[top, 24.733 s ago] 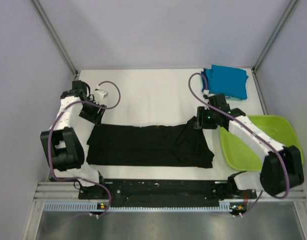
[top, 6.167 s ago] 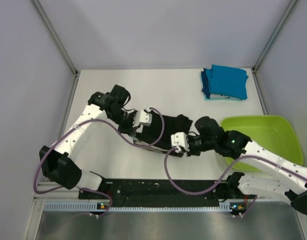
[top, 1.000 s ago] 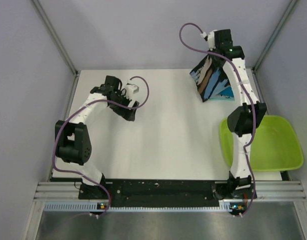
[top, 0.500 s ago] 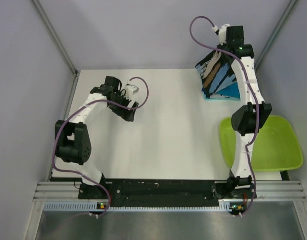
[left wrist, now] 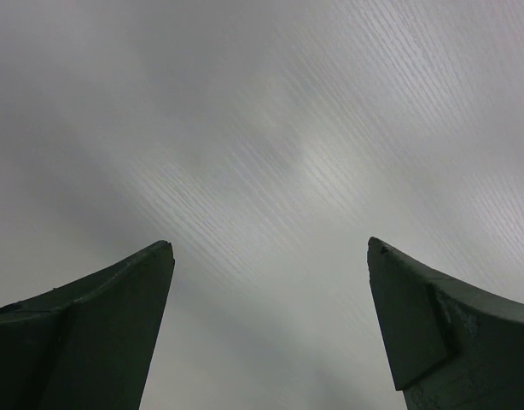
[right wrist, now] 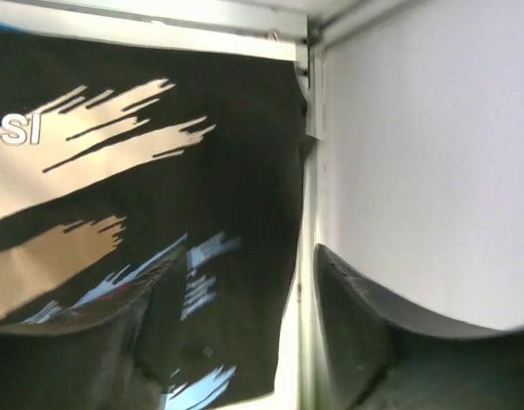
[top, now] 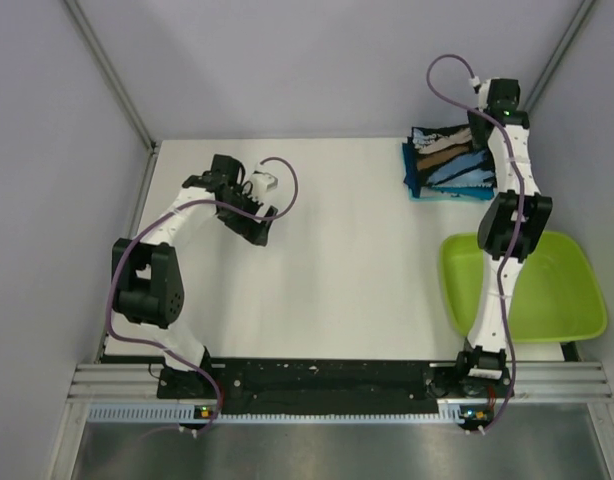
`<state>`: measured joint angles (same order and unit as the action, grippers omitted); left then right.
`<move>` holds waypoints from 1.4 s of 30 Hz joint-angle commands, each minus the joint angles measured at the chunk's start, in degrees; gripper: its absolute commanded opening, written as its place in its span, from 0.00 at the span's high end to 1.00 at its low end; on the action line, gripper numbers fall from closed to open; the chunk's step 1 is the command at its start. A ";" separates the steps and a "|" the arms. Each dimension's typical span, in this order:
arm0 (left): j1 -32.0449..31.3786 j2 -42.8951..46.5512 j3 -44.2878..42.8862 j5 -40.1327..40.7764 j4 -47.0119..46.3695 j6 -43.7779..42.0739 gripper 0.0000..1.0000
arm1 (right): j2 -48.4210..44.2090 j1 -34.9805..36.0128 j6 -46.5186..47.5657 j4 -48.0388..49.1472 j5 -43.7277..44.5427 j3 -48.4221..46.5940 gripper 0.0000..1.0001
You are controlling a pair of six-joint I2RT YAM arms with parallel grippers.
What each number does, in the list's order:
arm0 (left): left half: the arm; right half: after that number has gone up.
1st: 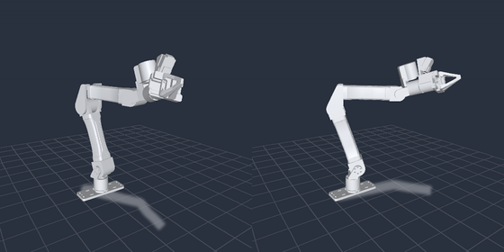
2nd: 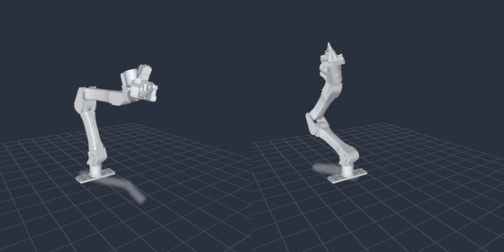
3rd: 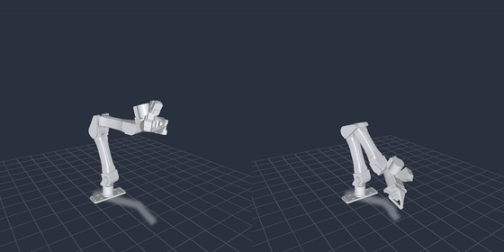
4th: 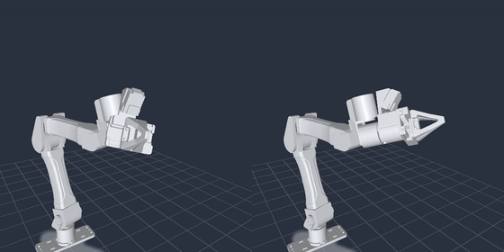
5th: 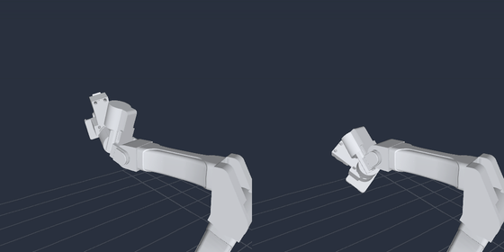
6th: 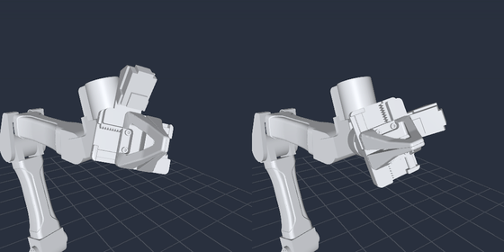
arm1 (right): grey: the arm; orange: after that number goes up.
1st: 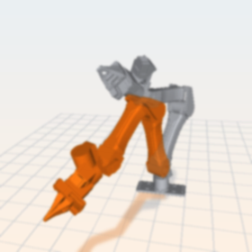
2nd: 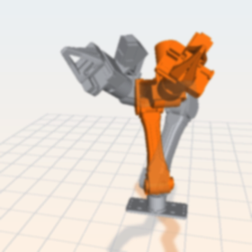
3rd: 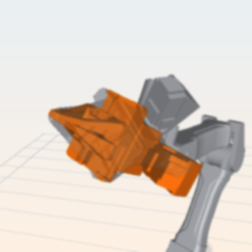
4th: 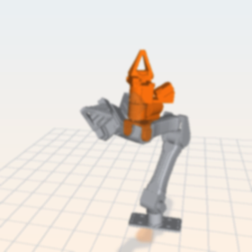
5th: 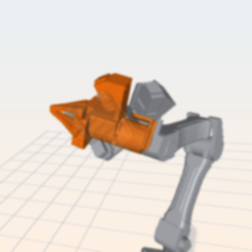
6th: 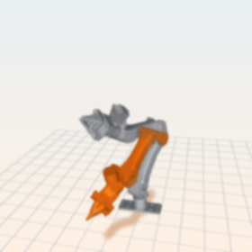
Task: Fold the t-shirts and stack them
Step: Put the neatly folded tshirt into the corner of the board with the right arm
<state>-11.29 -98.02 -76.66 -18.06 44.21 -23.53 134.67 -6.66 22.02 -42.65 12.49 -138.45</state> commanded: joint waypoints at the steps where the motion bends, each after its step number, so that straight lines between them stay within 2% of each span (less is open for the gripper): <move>1: 0.30 -0.33 -0.77 0.31 0.44 -0.29 0.01 | 4.54 -2.48 -3.20 5.74 7.61 -2.43 0.26; 2: 0.30 -0.42 -0.68 0.40 0.44 -0.38 0.01 | 4.81 -3.09 -4.60 5.91 9.11 -3.04 0.08; 3: 0.30 -0.42 -0.77 0.40 0.53 -0.38 0.01 | 4.72 -3.54 -6.01 6.09 10.43 -3.49 0.01; 6: 0.30 -0.33 -0.94 0.84 0.53 -0.47 0.01 | 2.10 -3.72 -6.81 6.44 13.00 -3.06 0.01; 10: 0.30 -0.33 -1.12 0.84 0.62 -0.38 0.01 | -6.24 -2.84 -8.22 7.23 8.71 2.91 0.01; 14: 0.30 -0.07 -0.95 0.22 0.44 -0.38 0.01 | -15.73 0.49 -6.12 10.91 3.43 15.90 0.01; 17: 0.30 0.54 -0.33 -0.13 0.09 -0.38 0.01 | -21.10 2.61 -6.90 12.33 -4.54 24.52 0.01; 18: 0.30 0.81 0.02 -0.22 -0.08 -0.38 0.01 | -22.42 3.22 -7.16 13.03 -8.50 27.07 0.03; 19: 0.30 1.25 0.54 -0.30 -0.35 -0.46 0.01 | -23.31 3.92 -7.25 13.82 -10.80 30.40 0.18; 21: 0.39 1.95 1.34 -0.30 -0.79 -0.55 0.01 | -23.05 4.72 -8.56 15.40 -11.88 32.45 0.57; 23: 0.39 2.83 2.22 -0.13 -1.23 -0.73 0.01 | -20.86 4.81 -11.20 15.32 -12.32 32.19 0.76; 26: 0.48 3.53 2.83 0.05 -1.58 -1.08 0.01 | -18.40 5.77 -13.14 14.70 -19.15 33.06 0.99; 34: 0.92 2.92 2.75 0.05 -1.67 -1.08 0.01 | -13.39 11.05 -13.06 14.70 -19.00 37.73 1.00; 42: 1.09 3.27 3.45 -0.04 -1.84 -1.52 0.01 | -20.92 13.07 -11.39 14.79 -12.75 40.45 0.99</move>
<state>-10.55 -97.58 -74.00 -17.28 43.68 -24.18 121.67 5.76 10.28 -29.12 -2.37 -98.83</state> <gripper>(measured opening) 0.986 0.003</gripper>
